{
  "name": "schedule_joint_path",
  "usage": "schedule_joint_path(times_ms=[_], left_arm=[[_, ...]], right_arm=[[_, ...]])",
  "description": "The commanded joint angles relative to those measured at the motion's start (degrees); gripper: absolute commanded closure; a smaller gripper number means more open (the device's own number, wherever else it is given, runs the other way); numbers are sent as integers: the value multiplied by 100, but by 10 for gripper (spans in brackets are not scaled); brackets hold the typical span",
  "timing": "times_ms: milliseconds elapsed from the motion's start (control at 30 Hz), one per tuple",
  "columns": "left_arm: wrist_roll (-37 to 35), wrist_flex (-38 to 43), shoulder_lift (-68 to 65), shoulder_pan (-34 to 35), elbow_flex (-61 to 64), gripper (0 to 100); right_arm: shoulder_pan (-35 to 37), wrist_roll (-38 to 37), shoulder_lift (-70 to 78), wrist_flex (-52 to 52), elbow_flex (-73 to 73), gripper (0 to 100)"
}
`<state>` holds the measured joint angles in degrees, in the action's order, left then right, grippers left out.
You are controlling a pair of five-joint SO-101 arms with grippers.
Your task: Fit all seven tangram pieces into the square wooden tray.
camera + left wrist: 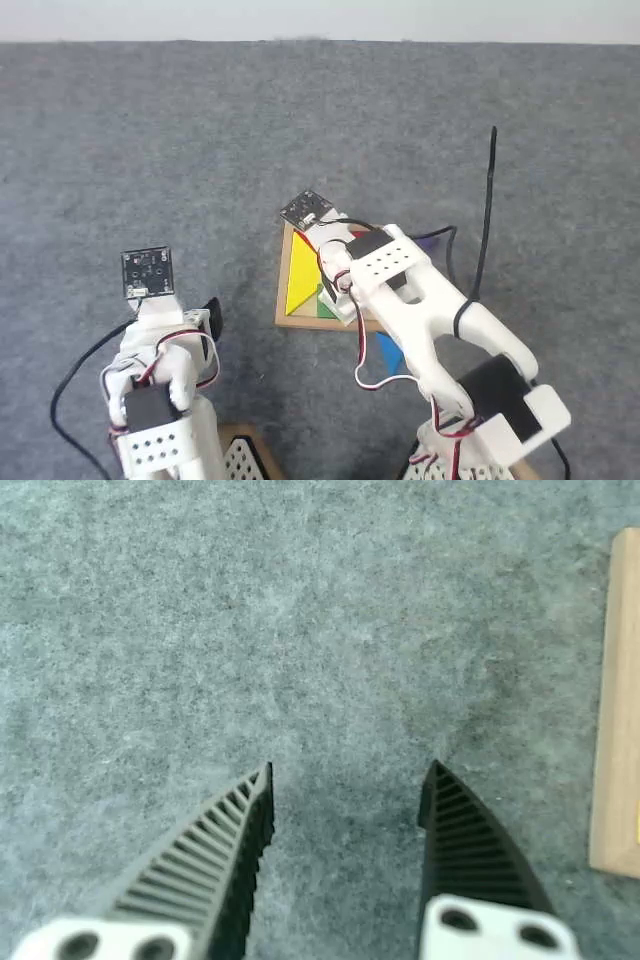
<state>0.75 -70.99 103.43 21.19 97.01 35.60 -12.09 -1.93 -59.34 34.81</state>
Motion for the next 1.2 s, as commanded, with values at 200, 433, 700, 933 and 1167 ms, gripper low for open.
schedule_joint_path(times_ms=[200,433,700,933,1167], left_arm=[[26,-26,105,26,-57,766],[26,-26,105,26,-57,766],[26,-26,105,26,-57,766],[26,-26,105,26,-57,766],[26,-26,105,26,-57,766]], right_arm=[[-207,-62,-549,40,-79,685],[-92,-62,154,347,-492,685],[-101,-53,338,330,-1108,685],[356,-9,-207,-198,-958,685],[752,-18,-611,171,-88,685]])
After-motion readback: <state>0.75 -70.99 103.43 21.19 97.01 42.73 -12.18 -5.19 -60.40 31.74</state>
